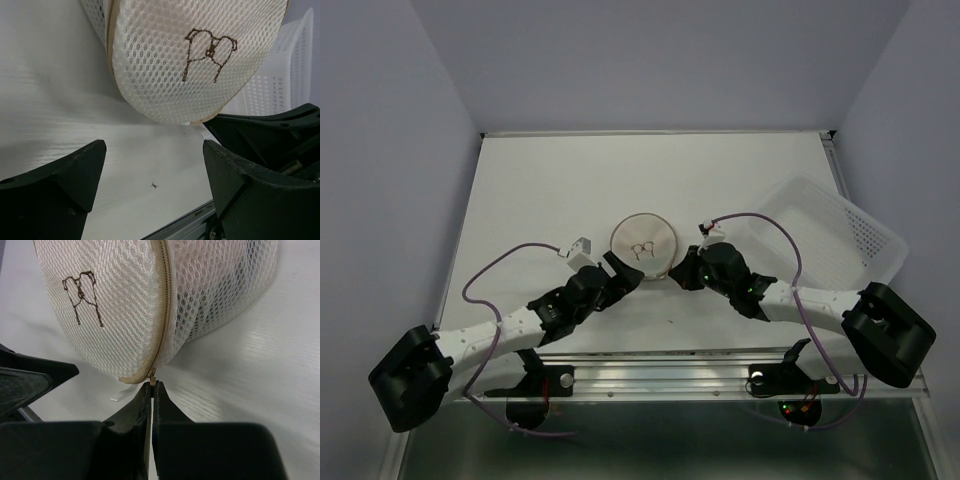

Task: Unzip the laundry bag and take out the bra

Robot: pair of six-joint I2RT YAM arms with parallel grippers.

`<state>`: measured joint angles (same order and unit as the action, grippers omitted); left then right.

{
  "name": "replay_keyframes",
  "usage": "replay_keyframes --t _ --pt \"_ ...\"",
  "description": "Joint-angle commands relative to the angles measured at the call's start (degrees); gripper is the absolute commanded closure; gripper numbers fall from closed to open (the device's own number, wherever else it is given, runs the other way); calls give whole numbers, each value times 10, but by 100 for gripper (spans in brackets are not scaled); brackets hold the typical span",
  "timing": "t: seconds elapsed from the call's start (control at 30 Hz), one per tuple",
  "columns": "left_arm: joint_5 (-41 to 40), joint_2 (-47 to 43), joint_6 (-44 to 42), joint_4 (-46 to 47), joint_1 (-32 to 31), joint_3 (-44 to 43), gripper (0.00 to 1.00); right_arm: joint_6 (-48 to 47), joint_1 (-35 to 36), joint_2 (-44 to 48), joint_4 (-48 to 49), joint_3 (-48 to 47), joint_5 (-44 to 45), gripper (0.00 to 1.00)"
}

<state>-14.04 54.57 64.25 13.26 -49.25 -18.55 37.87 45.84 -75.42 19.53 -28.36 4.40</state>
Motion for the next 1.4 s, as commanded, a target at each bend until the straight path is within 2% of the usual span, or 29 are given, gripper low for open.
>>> replay_keyframes --t 0.0,0.17,0.37,0.47,0.53,0.57,0.63,0.73,0.8,1.0,1.1,1.37 --pt "-54 61 65 102 -30 -24 10 15 8 1 46 -20 7 99" --pt "-79 106 96 162 -43 -31 14 17 8 3 46 -17 5 99" --pt "-92 157 97 172 -43 -59 21 22 8 6 51 -11 0 99" --pt "-96 180 96 172 -43 -72 30 24 8 5 51 -11 -4 99" --pt "-94 195 96 173 -43 -77 39 25 8 4 51 -9 -4 99" --pt "-93 198 97 173 -43 -79 49 25 8 4 51 -8 -4 99" --pt "-93 202 100 176 -44 -77 59 25 8 6 51 -6 -4 99" --pt "-96 199 101 175 -43 -72 88 22 14 11 51 -3 -5 99" --pt "-100 189 98 174 -43 -66 99 18 14 17 48 -1 -1 99" --pt "-115 142 70 121 -40 -59 100 -17 14 41 19 6 34 99" --pt "-112 88 44 84 -31 -47 100 -38 8 67 4 16 60 99" --pt "-48 -7 -51 -58 -25 -38 100 -76 -23 110 -30 20 82 99"
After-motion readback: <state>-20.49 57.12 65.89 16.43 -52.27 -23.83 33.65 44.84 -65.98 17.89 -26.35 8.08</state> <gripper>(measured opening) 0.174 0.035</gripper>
